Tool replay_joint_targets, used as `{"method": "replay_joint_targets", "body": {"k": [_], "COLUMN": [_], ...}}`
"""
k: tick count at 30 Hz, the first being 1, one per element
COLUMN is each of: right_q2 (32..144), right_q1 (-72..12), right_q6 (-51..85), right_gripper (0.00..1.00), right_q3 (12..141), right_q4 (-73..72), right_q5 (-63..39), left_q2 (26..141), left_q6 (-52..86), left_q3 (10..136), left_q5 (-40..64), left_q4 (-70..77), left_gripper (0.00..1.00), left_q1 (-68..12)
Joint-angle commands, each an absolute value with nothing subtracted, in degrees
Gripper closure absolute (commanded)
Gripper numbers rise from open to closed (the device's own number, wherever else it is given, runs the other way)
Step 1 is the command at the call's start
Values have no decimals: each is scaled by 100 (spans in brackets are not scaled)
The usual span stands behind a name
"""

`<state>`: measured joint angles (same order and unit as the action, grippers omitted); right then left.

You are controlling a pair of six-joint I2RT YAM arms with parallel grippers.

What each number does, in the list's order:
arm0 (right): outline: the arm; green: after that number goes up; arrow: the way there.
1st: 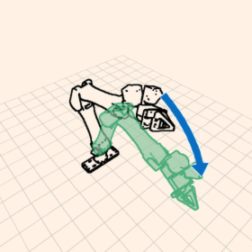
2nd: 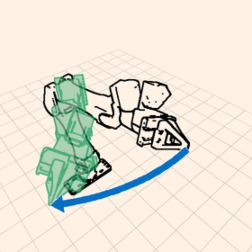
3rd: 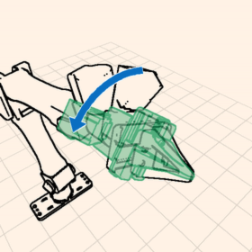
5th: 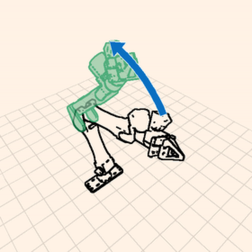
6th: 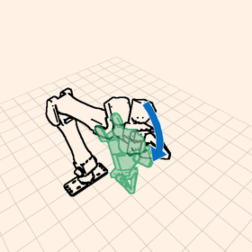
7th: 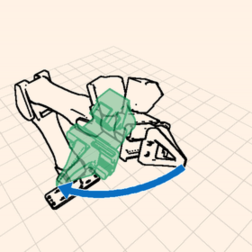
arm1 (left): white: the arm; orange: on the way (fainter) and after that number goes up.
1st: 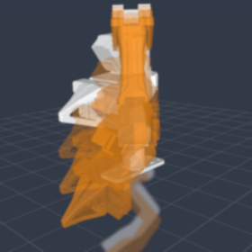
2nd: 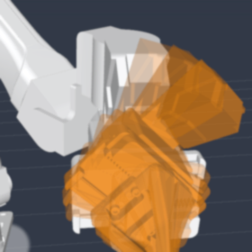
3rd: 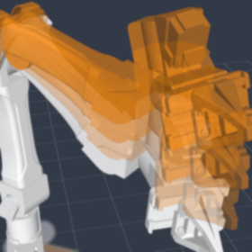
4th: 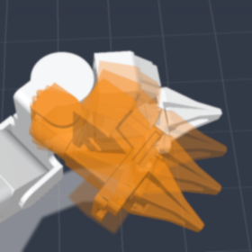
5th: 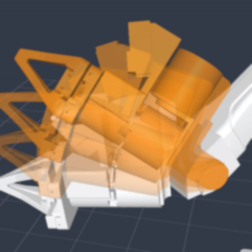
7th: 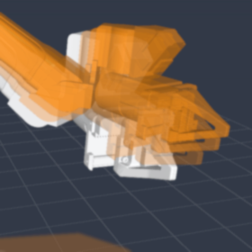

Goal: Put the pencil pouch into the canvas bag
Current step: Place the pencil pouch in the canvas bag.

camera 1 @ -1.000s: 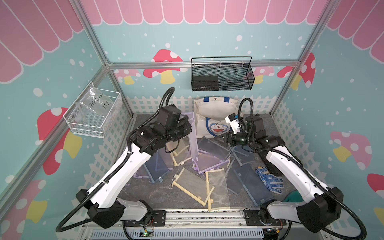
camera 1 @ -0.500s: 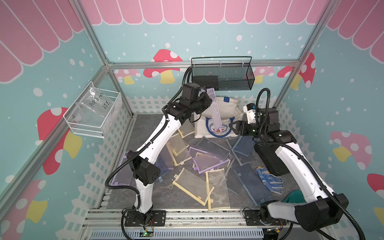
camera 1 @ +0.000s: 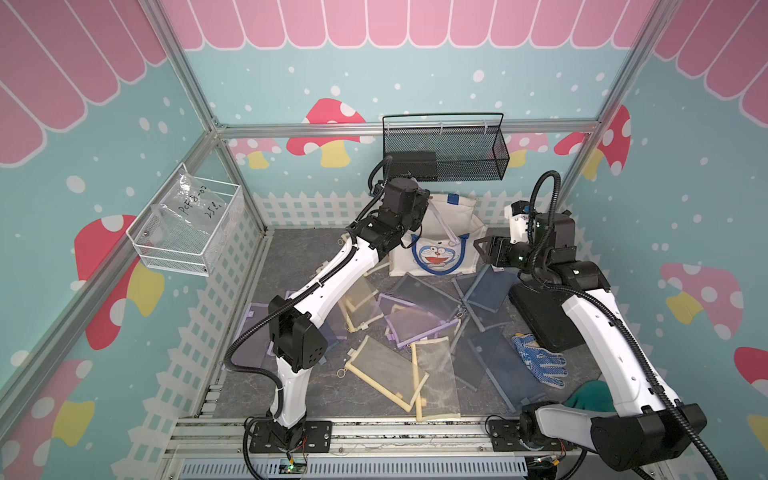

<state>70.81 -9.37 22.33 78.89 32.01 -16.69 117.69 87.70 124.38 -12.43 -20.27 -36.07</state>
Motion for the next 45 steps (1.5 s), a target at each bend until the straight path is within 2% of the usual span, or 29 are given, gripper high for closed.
{"method": "replay_joint_targets", "body": {"k": [1, 7, 17, 21, 39, 45], "right_q2": [6798, 6621, 6529, 6517, 6607, 6633], "right_q1": [-894, -868, -838, -842, -837, -836], "right_q6": [2084, 2041, 2004, 2013, 1978, 1975], "right_gripper": [32, 32, 32, 32, 33, 33], "right_q3": [7920, 7857, 7919, 7923, 7947, 7967], "right_q4": [3279, 3279, 3270, 3252, 3149, 3112], "right_q5": [-1652, -1609, -1548, -1550, -1485, -1503], "left_q2": [12244, 12887, 12921, 12723, 12425, 12066], "left_q6": [9693, 9809, 10167, 10470, 10093, 10291], "left_q3": [12816, 13828, 13254, 12465, 12159, 11482], "left_q5": [-1506, -1677, -1637, -1565, -1508, -1567], "left_q4": [-1920, -2654, -2456, -1505, -1492, -986], "left_gripper": [100, 100, 100, 100, 100, 100], "left_q1": [-3597, -3638, -3572, -3487, -3284, -3105]}}
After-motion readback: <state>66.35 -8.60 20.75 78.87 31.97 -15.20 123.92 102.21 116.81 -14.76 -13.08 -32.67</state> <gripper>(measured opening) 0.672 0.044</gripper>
